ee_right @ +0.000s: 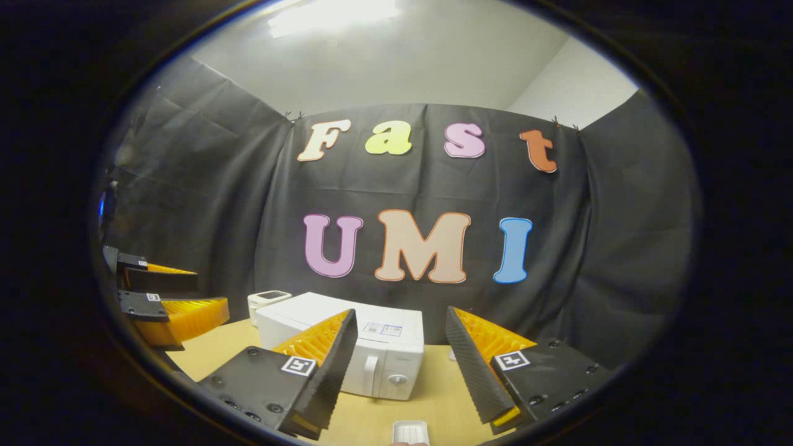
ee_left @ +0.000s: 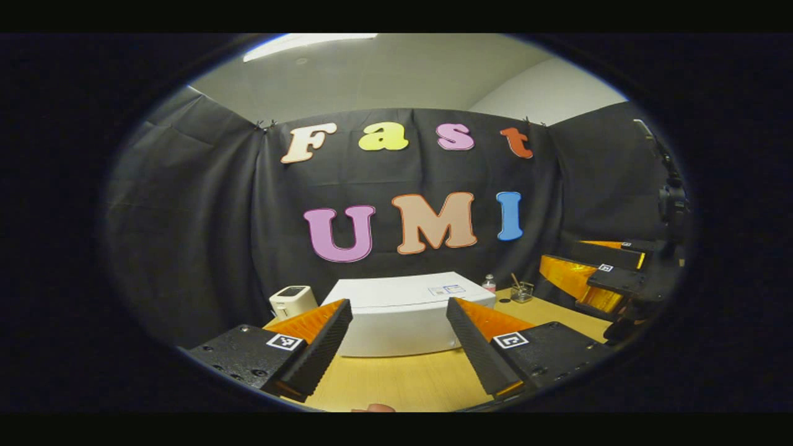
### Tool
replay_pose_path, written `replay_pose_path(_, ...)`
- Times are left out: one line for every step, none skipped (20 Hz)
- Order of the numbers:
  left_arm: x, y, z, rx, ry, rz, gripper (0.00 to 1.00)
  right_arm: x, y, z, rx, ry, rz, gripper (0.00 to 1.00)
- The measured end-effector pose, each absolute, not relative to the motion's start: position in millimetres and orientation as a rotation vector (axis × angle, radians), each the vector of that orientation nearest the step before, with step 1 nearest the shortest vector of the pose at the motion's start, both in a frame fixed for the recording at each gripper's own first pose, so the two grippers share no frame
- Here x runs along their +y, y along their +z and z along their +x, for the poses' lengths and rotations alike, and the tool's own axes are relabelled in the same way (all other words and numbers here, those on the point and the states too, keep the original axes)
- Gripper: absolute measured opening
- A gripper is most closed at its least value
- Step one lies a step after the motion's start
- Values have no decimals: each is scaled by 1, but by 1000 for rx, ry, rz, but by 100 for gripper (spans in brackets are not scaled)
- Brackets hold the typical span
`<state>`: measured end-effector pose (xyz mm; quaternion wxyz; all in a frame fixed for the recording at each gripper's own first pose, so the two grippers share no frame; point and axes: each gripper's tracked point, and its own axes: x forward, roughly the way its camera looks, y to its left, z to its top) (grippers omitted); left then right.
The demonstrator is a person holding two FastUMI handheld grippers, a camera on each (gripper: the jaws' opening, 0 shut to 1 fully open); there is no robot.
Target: Open the microwave oven with the left hand, put the food in, and close the microwave oven.
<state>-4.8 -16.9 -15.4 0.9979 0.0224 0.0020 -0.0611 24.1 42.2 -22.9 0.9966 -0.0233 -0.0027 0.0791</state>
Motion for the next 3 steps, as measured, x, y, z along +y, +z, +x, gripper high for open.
replay_pose_path(-17,-14,-5,1,-117,47,95,43,-23,23,-5,161,-49,78)
replay_pose_path(-16,-12,-6,-1,-112,43,95,41,-25,23,-1,162,-54,78)
replay_pose_path(-16,-12,-8,2,-112,38,95,40,-27,23,5,164,-55,78)
